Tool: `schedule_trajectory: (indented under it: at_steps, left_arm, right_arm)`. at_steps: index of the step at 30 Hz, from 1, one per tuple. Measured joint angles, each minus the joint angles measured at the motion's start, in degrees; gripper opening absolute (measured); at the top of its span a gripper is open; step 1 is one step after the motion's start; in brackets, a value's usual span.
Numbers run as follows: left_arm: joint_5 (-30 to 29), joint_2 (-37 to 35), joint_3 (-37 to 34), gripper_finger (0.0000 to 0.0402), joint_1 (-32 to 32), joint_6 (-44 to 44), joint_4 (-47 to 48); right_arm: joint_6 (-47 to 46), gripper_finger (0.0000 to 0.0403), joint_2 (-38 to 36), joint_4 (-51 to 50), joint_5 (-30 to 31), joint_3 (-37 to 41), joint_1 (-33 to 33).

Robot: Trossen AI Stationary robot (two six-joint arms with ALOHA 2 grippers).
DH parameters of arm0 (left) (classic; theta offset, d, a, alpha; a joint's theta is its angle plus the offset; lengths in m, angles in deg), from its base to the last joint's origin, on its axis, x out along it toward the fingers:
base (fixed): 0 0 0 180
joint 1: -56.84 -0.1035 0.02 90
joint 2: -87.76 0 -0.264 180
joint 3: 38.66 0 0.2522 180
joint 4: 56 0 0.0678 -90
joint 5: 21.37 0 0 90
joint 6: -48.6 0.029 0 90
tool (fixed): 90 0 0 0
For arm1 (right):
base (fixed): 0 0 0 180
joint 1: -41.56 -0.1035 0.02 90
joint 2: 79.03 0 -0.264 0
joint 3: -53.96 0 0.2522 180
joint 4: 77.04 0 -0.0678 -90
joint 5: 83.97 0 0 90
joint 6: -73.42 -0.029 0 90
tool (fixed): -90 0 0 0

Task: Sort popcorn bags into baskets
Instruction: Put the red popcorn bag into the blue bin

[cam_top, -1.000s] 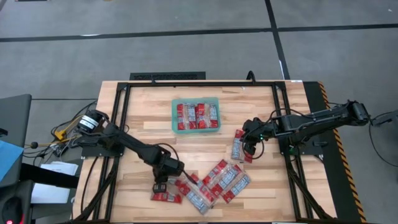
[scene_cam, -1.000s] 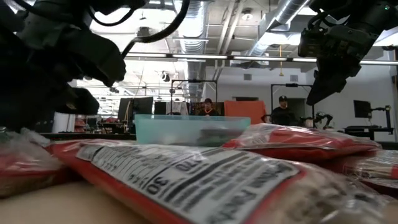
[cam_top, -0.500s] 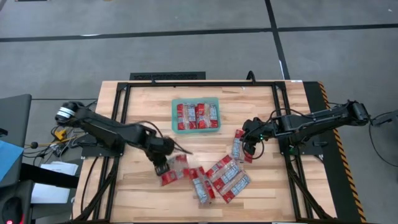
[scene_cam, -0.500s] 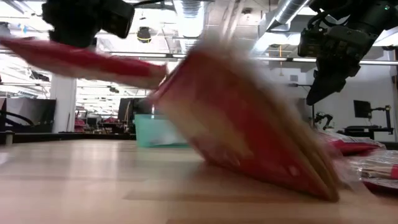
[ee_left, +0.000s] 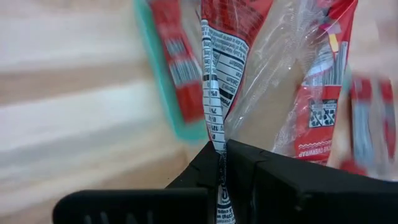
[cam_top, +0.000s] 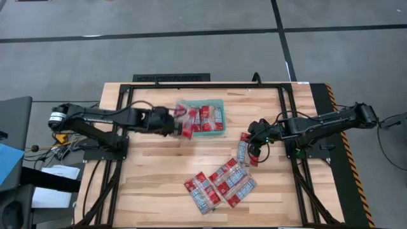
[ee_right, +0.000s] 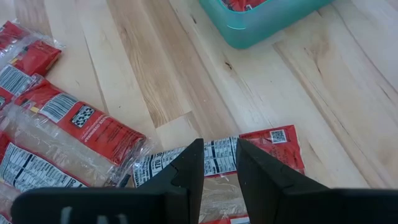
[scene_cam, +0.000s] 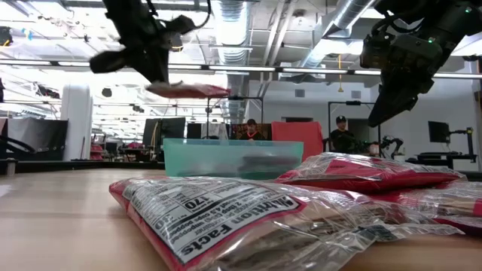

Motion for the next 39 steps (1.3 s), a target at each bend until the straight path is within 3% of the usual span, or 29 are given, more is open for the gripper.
schedule_trajectory:
  at_steps: [7, 11, 21, 29, 33, 39]
  left_arm:
    - [-2.63, 5.2, 0.04, 0.0, -6.82, 3.23, -8.85]
    - [-1.7, 9.02, 0.04, 0.0, -9.25, 2.02, -9.24]
    - [3.19, 16.82, 0.0, 0.0, -10.61, 0.48, -16.22]
    - [2.36, 18.45, 0.0, 0.0001, -11.23, -5.83, -15.71]
    - [2.16, 18.45, 0.0, 0.0018, -11.41, -7.5, -15.72]
    - [2.28, 18.45, 0.0, 0.008, -11.41, -8.49, -15.72]
  right_arm:
    - [0.0, 0.0118, 0.0, 0.05, 0.04, -0.02, 0.09]
    - [0.01, 0.0118, 0.0, 0.32, 0.03, -0.02, 0.38]
    - [0.05, 0.0118, 0.0, 0.99, 0.31, -0.02, 0.79]
    - [0.42, 0.0118, 0.0, 1.19, 0.33, -0.02, 0.76]
    - [0.44, 0.0118, 0.0, 1.23, 0.31, -0.02, 0.76]
    - [0.52, 0.0118, 0.0, 1.27, 0.31, -0.02, 0.76]
